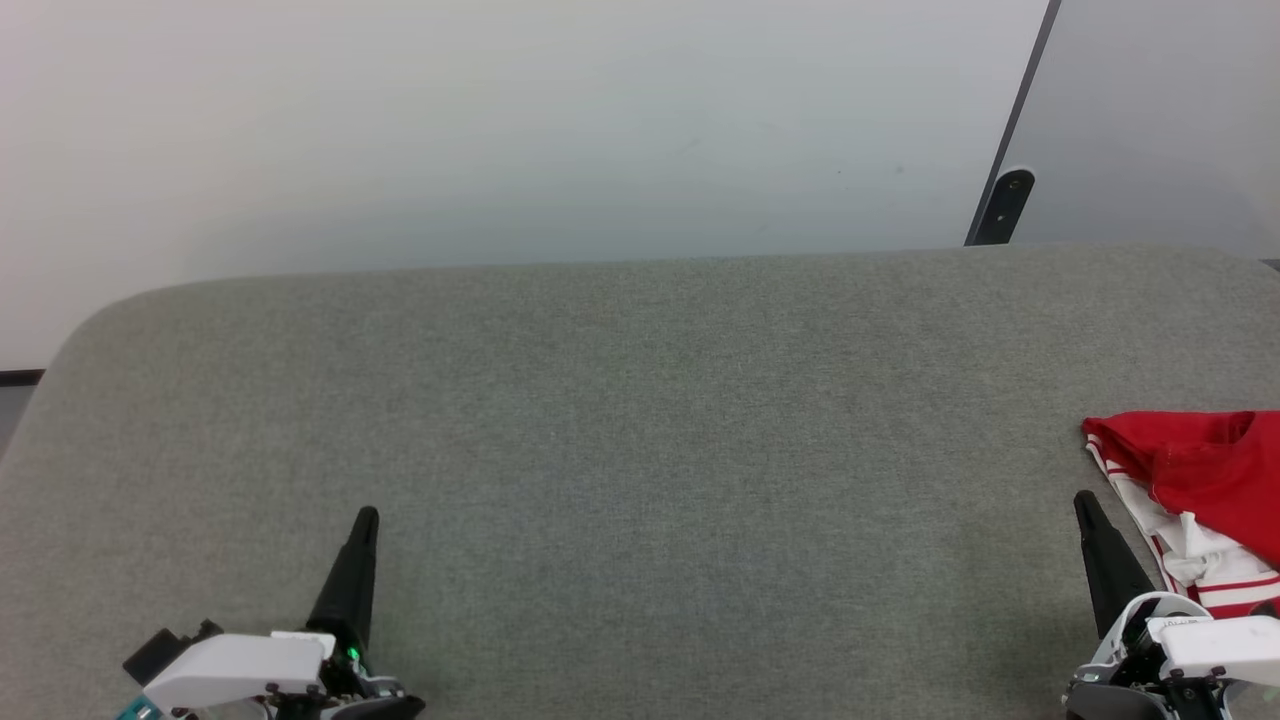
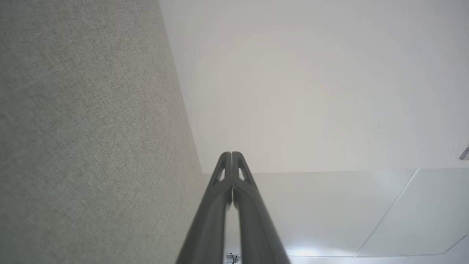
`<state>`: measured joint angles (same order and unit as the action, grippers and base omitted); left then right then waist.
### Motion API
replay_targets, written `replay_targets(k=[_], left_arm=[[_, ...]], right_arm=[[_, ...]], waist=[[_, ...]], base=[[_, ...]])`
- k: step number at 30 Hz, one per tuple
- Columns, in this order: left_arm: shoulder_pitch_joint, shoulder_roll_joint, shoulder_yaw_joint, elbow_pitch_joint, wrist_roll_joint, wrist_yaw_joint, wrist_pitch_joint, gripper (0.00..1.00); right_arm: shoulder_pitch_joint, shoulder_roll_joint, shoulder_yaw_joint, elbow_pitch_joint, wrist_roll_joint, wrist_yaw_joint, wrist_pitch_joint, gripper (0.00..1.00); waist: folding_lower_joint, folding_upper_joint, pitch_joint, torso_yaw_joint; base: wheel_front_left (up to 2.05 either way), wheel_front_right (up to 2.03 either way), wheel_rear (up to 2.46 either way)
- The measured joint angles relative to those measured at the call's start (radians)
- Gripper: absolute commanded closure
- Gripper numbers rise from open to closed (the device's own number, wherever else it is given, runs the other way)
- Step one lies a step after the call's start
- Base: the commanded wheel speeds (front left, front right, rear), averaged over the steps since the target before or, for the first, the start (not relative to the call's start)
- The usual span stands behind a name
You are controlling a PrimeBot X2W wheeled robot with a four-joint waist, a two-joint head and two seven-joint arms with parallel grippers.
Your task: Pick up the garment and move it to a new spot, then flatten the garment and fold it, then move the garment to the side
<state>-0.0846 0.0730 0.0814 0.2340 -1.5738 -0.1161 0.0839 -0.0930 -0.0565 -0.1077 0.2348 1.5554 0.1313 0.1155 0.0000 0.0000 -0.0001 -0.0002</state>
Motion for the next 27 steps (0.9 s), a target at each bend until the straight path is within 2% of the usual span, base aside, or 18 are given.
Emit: replay_targets(k=[10,27], left_arm=[[-0.019,-0.008,0.013,0.011,-0.054,-0.013,0.013,1.0],[-0.019,-0.012,0.017,0.012,-0.054,-0.015,0.018,1.0]], right_arm=[[-0.008,0.005,-0.008,0.012,0.054,0.0,-0.001,1.0],[-0.014,0.005,-0.008,0.012,0.055,0.0,-0.001,1.0]], waist=[[0.0,0.0,0.003,0.0],[0.0,0.0,0.003,0.0]], base=[[0.0,0.0,0.0],[0.0,0.0,0.0]])
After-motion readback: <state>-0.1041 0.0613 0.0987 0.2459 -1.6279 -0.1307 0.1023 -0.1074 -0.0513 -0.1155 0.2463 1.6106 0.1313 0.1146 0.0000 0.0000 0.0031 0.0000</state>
